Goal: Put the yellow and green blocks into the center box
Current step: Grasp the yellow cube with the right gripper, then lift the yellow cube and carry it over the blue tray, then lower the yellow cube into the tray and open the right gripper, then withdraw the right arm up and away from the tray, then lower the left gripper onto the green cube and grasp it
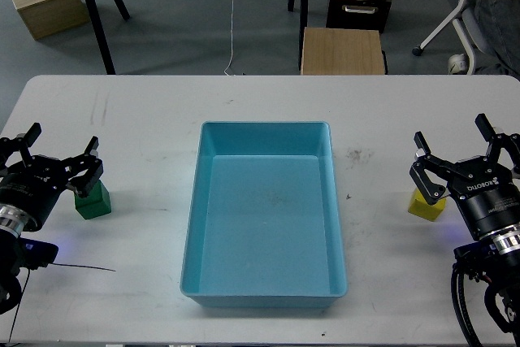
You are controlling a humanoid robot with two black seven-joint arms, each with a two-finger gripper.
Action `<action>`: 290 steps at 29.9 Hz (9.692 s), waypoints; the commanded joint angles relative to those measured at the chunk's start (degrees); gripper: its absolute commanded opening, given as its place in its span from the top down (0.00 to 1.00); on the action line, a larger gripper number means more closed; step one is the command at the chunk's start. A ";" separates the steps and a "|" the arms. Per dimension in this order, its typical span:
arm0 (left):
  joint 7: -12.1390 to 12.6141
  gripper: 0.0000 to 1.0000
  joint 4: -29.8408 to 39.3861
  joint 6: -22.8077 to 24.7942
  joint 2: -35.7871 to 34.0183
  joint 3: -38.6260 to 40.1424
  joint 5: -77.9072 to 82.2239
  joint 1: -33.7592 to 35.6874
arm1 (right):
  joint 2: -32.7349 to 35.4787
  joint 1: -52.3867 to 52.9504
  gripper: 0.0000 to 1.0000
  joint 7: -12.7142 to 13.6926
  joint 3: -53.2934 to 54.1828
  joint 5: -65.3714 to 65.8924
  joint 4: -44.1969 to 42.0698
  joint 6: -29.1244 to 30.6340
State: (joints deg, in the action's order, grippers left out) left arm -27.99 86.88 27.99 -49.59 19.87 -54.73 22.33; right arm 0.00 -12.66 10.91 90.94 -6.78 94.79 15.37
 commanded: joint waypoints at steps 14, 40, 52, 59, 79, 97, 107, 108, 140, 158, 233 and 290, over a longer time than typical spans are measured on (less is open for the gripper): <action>-0.01 0.00 -0.57 0.01 -0.42 0.08 -0.12 -0.27 | 1.92 5.43 0.01 0.16 3.97 26.06 -2.24 9.32; -0.01 0.00 -4.09 0.01 -0.16 -0.01 -0.29 -0.44 | 48.15 70.65 0.02 -38.91 -61.03 123.14 -16.74 4.05; -0.01 0.00 -4.09 0.01 -0.16 0.00 -0.38 -0.44 | 54.84 76.38 0.02 -38.91 -85.31 129.91 -14.54 4.84; -0.01 0.00 -4.09 0.01 -0.07 0.08 -0.29 -0.35 | 54.14 72.52 0.02 -38.91 -88.13 129.82 -16.21 4.75; -0.01 0.00 -5.50 0.01 0.11 -0.01 -0.38 -0.44 | 45.00 70.93 0.02 -38.91 -90.49 131.32 -25.70 5.02; -0.01 0.00 -6.99 0.01 0.19 -0.09 -0.47 -0.62 | 42.89 71.72 0.18 -38.91 -93.32 131.78 -26.32 5.19; -0.01 0.00 -7.16 0.01 0.28 -0.01 -0.47 -1.14 | 43.24 71.81 0.22 -38.91 -94.46 131.78 -26.23 5.28; -0.01 0.00 -7.34 0.01 0.28 -0.01 -0.47 -1.15 | 43.24 71.90 0.30 -38.91 -94.55 131.78 -26.23 5.28; -0.01 0.00 -8.13 0.01 -0.25 -0.01 -1.26 -1.23 | 19.27 109.34 0.98 -38.91 -108.43 130.62 -23.07 4.84; -0.01 0.00 -8.13 0.01 -0.42 -0.01 -1.35 -2.02 | 0.00 103.28 0.91 -38.91 -116.25 129.21 -33.26 5.02; -0.01 0.00 -74.94 -8.66 5.20 -14.50 114.56 53.78 | 4.38 68.57 0.01 -30.86 -46.38 72.52 -32.05 -26.27; -0.01 0.01 -24.56 -9.89 4.76 -29.98 177.07 38.76 | 23.11 -7.55 0.01 -31.04 -12.81 71.46 4.36 -26.71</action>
State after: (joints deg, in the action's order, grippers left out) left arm -27.99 63.60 19.56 -45.88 -10.07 122.36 62.27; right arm 23.14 -19.95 -20.12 78.18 64.69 99.12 -11.34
